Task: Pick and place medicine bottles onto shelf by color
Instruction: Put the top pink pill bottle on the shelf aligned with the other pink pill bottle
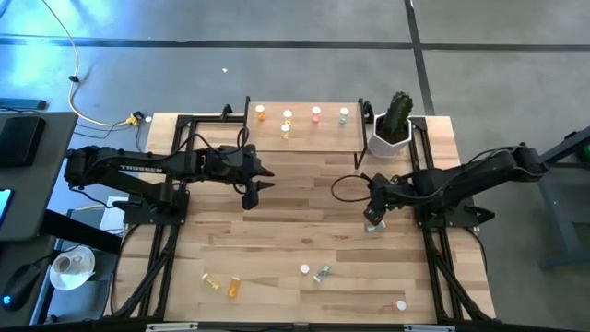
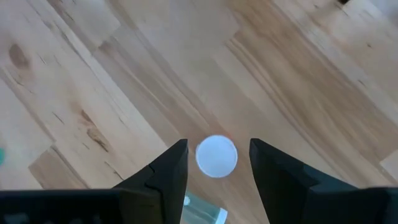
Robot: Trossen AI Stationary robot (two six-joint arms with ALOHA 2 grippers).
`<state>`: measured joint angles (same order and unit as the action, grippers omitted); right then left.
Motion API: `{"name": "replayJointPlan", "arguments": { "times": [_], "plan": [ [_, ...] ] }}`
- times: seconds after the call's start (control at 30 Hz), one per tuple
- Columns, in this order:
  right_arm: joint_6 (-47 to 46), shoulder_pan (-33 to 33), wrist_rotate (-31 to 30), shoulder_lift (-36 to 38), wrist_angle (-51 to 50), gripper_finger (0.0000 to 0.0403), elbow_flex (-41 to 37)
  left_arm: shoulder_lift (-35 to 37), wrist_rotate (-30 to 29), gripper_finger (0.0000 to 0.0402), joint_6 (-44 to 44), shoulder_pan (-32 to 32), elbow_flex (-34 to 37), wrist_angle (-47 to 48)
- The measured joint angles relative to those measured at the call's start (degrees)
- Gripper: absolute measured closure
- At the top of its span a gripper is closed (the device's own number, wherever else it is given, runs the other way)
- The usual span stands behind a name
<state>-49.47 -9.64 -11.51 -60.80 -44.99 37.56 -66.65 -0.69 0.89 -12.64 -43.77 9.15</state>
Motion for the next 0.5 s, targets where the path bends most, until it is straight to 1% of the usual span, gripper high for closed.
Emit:
{"name": "replayJointPlan", "arguments": {
  "times": [0.33,0.5],
  "plan": [
    [0.0,-0.6,0.6,-6.7,1.7,0.0240,0.0,0.0,0.0,0.0271,0.0,-0.1,0.0,0.0],
    [0.0,-0.6,0.8,-7.9,1.7,0.0240,0.0,0.0,0.0,0.0271,0.0,-0.1,0.0,0.0]
  ]
}}
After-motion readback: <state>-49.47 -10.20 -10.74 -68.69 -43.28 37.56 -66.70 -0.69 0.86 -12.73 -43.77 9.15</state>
